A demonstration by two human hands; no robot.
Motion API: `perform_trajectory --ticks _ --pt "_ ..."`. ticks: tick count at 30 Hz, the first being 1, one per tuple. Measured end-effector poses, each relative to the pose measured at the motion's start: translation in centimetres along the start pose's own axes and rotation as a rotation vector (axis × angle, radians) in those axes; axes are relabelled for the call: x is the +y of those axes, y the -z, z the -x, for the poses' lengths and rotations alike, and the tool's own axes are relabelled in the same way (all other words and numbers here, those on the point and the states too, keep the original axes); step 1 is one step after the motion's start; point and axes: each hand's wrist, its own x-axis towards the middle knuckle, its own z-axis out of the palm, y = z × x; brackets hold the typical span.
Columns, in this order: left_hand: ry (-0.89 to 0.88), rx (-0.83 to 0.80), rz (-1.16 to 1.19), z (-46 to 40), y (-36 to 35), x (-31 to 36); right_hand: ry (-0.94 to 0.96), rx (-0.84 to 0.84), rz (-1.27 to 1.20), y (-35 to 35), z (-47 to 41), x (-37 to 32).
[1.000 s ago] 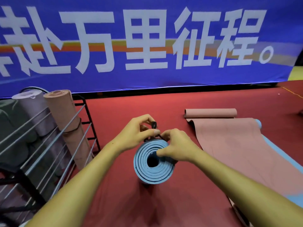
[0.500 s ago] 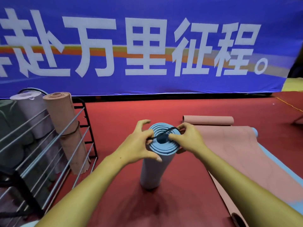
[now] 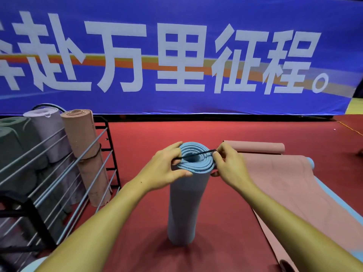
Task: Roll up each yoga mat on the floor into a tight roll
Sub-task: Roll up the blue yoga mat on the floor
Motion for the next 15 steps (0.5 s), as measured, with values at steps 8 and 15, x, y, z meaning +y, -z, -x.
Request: perform_trajectory --ticks 8,15 --pt "0.113 0.297 0.069 0.7 -1.8 -3.4 0.144 -0.065 0.097 -2.0 0.1 3.5" --pt "0.145 0.373 -0.036 1.1 -3.2 -5.1 0.285 -0.19 0.479 -2.9 -0.5 4.0"
